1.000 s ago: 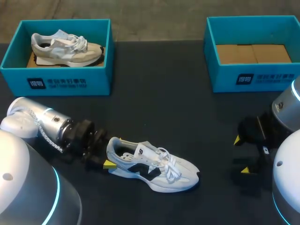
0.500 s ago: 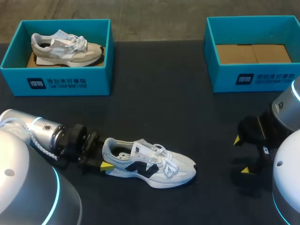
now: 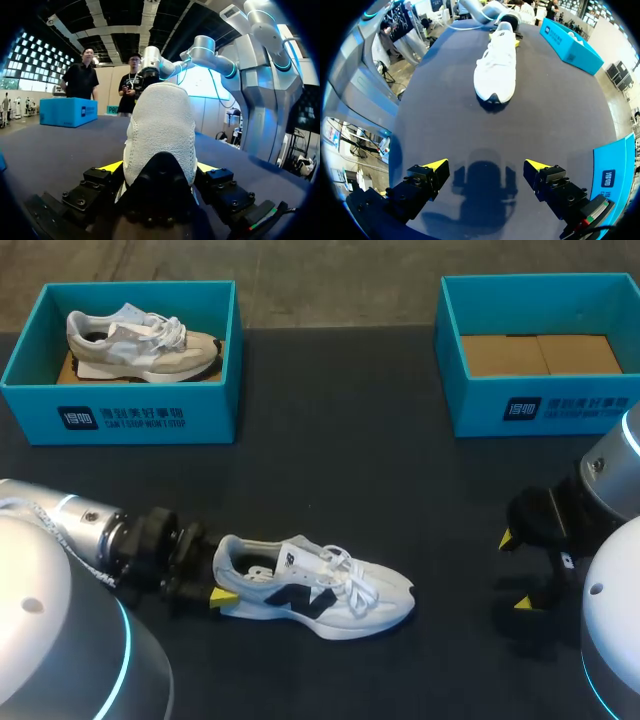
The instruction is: Take the shoe out of the shoebox, open the shoe tongue, remove and reinsert the insole, then place the shoe into the shoebox
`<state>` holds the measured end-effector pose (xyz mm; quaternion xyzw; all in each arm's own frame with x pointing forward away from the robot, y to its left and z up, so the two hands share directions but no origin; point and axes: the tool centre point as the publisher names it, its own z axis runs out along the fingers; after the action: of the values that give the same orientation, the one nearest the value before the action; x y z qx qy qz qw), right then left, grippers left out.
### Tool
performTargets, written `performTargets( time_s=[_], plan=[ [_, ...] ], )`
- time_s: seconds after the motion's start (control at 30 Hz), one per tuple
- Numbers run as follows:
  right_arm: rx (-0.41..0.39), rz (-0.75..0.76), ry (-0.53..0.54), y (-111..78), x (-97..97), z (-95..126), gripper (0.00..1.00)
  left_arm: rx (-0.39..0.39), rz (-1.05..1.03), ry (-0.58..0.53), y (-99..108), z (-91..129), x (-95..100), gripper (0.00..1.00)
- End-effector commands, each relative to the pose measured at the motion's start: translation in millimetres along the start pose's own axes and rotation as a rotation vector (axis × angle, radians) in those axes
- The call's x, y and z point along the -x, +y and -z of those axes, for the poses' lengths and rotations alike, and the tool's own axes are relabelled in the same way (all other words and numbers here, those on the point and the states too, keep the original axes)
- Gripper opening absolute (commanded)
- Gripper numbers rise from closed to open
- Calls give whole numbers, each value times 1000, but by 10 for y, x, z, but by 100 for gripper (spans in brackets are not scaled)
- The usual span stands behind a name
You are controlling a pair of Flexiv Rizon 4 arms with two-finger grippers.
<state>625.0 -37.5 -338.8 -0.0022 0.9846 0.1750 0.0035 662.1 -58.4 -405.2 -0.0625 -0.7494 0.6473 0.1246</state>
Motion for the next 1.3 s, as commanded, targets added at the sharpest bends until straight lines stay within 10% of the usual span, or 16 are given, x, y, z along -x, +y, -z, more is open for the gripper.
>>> performTargets(
  time_s=[0.03, 1.3],
  plan=[
    [-5, -1, -4, 7, -20, -3, 100, 24, -3, 39, -30, -10, 43, 100],
    [-5, -1, -4, 7, -20, -3, 100, 9, 25, 32, 83, -233, -63, 100]
  ],
)
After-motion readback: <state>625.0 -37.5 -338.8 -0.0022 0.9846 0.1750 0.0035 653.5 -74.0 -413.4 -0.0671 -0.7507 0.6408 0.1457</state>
